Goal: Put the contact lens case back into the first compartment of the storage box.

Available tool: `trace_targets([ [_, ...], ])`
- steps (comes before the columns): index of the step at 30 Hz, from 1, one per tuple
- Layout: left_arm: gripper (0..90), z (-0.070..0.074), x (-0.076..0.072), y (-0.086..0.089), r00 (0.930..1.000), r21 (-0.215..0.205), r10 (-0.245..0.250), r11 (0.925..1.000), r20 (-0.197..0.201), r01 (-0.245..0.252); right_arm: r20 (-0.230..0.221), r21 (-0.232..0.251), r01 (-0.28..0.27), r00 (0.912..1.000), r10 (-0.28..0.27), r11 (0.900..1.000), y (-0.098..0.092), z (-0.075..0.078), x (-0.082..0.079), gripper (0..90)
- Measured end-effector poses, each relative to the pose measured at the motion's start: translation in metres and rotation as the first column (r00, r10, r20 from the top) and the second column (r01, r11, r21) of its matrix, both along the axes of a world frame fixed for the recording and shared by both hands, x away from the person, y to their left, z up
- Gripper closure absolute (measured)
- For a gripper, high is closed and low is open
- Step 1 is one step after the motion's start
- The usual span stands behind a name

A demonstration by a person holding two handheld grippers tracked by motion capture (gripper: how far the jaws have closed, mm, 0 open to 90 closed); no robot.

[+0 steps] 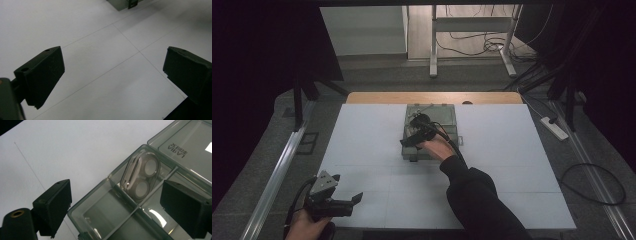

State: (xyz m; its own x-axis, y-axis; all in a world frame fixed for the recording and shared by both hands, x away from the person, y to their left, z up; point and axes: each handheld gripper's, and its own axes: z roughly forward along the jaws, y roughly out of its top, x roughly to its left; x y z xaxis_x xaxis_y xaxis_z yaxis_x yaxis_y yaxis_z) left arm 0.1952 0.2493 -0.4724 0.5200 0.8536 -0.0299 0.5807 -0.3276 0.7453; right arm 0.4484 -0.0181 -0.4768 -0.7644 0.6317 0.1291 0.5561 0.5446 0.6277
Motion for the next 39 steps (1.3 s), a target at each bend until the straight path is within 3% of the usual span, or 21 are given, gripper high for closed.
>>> trace_targets([
  [39,4.0,0.0,0.0,0.0,0.9999,0.004,0.012,0.9999,-0.005,-0.012,0.0,-0.036,-0.087,0.9962,0.087,0.996,-0.047,0.006,-0.046,0.5],
])
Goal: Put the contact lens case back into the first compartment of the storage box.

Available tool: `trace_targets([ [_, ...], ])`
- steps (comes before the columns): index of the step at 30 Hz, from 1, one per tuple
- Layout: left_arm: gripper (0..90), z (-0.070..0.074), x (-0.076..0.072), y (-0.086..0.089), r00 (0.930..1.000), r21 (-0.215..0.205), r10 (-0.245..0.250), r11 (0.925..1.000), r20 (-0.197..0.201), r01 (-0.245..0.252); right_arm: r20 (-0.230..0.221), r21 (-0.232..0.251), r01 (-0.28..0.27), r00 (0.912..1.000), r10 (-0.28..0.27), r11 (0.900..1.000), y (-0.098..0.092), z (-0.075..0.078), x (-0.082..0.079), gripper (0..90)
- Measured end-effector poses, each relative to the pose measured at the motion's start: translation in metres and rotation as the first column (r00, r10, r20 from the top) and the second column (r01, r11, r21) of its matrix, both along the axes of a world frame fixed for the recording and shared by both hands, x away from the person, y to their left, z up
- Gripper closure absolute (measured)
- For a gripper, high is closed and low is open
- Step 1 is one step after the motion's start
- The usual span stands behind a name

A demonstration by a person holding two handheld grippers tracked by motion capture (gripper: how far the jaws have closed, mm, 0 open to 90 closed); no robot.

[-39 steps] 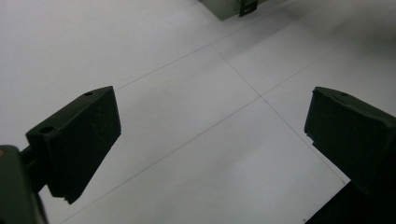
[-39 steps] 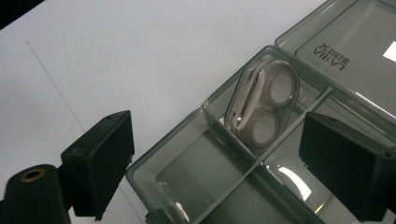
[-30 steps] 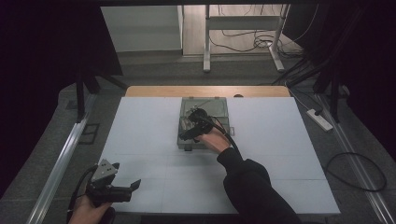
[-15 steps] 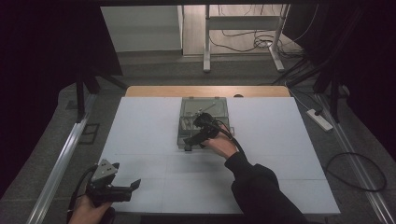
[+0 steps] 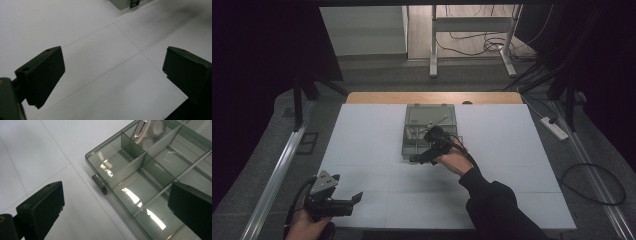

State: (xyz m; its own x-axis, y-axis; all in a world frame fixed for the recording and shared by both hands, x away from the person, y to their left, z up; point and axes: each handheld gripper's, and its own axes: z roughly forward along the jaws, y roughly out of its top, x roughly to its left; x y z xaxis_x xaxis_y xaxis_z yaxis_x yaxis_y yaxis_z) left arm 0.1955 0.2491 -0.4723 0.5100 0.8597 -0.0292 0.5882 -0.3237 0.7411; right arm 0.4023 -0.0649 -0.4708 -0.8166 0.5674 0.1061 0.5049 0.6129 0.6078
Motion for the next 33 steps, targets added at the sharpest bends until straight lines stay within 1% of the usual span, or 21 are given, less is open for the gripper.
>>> trace_targets([
  [8,4.0,0.0,0.0,0.0,1.0,0.002,-0.001,1.0,0.002,0.001,-0.003,-0.012,-0.007,1.0,0.007,1.0,-0.01,-0.001,-0.008,0.0],
  [17,4.0,0.0,0.0,0.0,1.0,0.003,-0.001,1.0,0.002,0.001,0.014,-0.012,-0.014,0.9998,0.014,1.0,-0.019,0.002,-0.017,0.0],
  [21,4.0,0.0,0.0,-0.001,1.0,0.005,-0.001,1.0,0.003,0.001,0.021,-0.016,-0.023,0.9995,0.024,1.0,-0.024,0.002,-0.022,0.0],
  [33,4.0,0.0,-0.001,-0.001,1.0,0.007,-0.004,1.0,0.004,0.004,0.03,-0.024,-0.017,0.9994,0.018,1.0,-0.036,0.0,-0.032,0.0],
])
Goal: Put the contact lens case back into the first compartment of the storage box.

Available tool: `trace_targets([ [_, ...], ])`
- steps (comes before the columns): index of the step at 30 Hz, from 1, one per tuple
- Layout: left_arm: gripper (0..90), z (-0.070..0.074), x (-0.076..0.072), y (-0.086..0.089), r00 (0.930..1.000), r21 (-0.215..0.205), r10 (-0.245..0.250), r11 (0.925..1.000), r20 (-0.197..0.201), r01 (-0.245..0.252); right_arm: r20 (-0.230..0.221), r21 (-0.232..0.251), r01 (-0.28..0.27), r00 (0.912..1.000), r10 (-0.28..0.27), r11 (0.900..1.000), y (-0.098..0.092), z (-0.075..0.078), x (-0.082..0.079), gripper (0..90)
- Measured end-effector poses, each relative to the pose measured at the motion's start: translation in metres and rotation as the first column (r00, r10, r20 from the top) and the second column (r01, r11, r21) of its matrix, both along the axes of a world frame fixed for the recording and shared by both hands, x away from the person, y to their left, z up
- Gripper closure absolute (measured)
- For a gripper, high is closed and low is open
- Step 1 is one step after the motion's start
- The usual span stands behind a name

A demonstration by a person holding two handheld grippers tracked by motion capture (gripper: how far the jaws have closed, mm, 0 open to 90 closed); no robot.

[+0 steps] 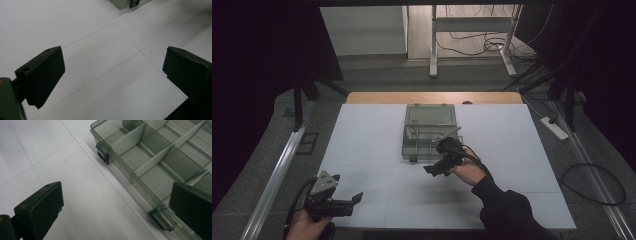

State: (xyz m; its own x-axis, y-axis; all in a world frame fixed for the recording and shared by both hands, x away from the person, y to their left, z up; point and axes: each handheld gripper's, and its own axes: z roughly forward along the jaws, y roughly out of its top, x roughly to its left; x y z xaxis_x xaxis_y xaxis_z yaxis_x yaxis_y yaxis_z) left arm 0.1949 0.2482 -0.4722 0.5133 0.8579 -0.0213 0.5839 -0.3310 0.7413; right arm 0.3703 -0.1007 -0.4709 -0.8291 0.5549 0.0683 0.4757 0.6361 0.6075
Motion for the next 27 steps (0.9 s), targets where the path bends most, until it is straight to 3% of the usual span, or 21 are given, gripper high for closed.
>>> trace_targets([
  [11,4.0,0.0,0.0,0.0,1.0,-0.001,0.001,1.0,0.0,-0.001,-0.013,0.019,0.002,0.9999,-0.002,1.0,-0.01,0.001,-0.01,0.0],
  [27,4.0,0.0,0.0,-0.001,1.0,0.002,-0.001,1.0,-0.001,0.001,-0.038,0.036,0.018,0.9991,-0.016,0.999,-0.042,0.003,-0.028,0.0],
])
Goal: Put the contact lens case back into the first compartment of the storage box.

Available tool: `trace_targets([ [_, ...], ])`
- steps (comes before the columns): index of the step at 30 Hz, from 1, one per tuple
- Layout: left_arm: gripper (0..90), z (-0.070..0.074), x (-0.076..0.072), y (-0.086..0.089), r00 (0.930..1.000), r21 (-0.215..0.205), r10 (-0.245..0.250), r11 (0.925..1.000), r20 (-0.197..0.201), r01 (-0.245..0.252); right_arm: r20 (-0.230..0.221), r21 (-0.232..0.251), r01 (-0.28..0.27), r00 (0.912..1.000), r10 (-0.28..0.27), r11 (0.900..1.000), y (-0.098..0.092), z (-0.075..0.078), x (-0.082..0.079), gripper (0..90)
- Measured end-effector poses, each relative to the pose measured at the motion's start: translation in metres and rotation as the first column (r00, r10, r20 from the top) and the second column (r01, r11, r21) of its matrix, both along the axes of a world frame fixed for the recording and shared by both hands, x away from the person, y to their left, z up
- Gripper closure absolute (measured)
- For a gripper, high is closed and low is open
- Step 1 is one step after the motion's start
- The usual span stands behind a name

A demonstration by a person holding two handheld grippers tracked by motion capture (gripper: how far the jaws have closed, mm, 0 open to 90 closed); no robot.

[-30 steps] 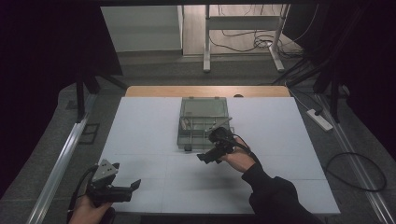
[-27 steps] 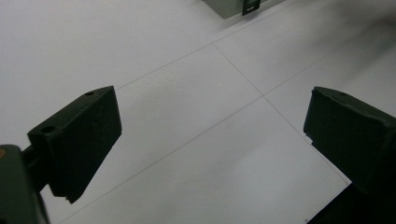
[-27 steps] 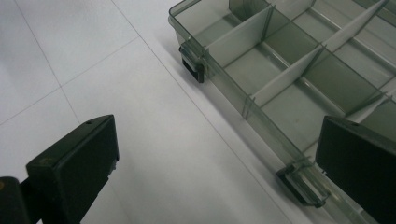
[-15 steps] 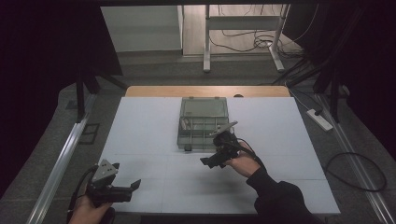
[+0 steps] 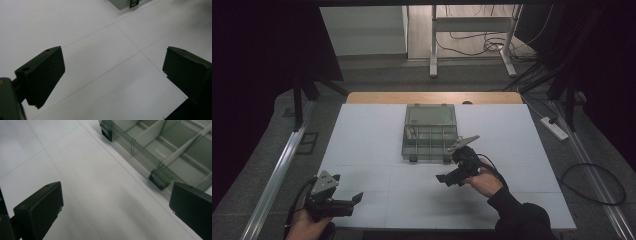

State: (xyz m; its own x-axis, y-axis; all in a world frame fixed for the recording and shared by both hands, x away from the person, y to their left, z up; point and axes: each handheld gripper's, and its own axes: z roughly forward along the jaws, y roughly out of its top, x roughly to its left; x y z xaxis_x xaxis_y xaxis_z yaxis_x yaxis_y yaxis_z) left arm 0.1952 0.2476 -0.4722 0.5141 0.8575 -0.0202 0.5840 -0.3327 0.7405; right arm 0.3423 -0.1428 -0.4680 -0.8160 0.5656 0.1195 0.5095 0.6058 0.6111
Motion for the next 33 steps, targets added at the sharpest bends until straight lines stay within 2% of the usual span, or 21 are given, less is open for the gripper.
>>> trace_targets([
  [12,4.0,0.0,0.0,0.001,1.0,-0.001,0.002,1.0,0.001,-0.002,0.002,0.014,0.009,1.0,-0.009,1.0,-0.021,0.004,-0.014,0.0],
  [33,4.0,0.0,-0.001,0.001,1.0,-0.003,0.006,1.0,0.0,-0.006,0.02,0.02,0.093,0.9954,-0.093,0.995,-0.072,0.007,-0.037,0.0],
])
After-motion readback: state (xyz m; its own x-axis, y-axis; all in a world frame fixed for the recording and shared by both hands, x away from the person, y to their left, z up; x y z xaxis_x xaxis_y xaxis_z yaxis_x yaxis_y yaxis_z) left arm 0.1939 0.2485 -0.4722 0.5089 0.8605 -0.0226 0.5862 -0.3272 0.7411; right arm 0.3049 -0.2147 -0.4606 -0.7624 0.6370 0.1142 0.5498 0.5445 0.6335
